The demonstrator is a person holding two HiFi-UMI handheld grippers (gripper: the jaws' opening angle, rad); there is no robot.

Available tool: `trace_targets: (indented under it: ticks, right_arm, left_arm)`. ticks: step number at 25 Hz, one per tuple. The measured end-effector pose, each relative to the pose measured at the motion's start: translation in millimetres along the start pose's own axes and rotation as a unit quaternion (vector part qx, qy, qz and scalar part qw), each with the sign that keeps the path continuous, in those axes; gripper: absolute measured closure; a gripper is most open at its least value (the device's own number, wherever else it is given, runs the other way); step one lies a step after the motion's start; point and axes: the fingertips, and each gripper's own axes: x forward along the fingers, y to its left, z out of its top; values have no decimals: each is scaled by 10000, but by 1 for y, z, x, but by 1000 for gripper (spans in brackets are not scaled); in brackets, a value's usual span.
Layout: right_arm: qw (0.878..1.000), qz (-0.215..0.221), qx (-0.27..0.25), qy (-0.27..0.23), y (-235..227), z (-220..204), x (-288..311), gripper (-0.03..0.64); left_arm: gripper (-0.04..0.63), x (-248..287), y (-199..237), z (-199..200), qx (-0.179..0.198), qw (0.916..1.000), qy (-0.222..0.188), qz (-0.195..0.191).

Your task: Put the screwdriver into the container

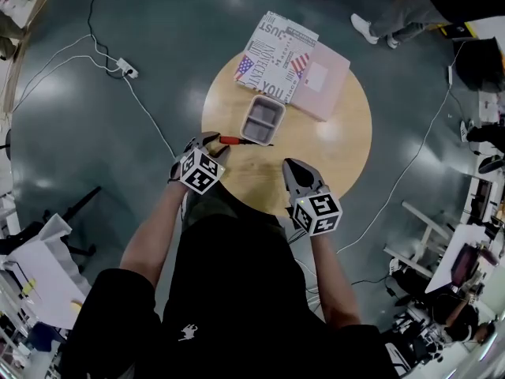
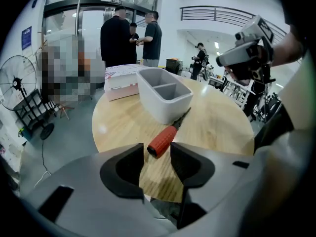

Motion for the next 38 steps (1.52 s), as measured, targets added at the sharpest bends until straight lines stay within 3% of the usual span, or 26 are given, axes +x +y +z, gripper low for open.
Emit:
trace_targets:
  ticks: [17, 23, 33, 38]
  right_arm:
    - [9997, -10, -17, 231, 4, -20, -1, 615]
    - [9997, -26, -16, 229, 3, -23, -4, 614]
    - [10000, 54, -53, -21, 5, -13, -9, 615]
    - [9997, 132, -72, -189, 7, -5, -12, 615]
  left_arm:
    - [387, 4, -4, 3, 122, 9996, -212, -162]
    - [446, 7, -3, 1, 287, 9994, -146, -154]
    - [479, -16, -20, 16, 733, 9967, -308, -164]
    - [488, -33, -26, 23, 773, 9963, -376, -49]
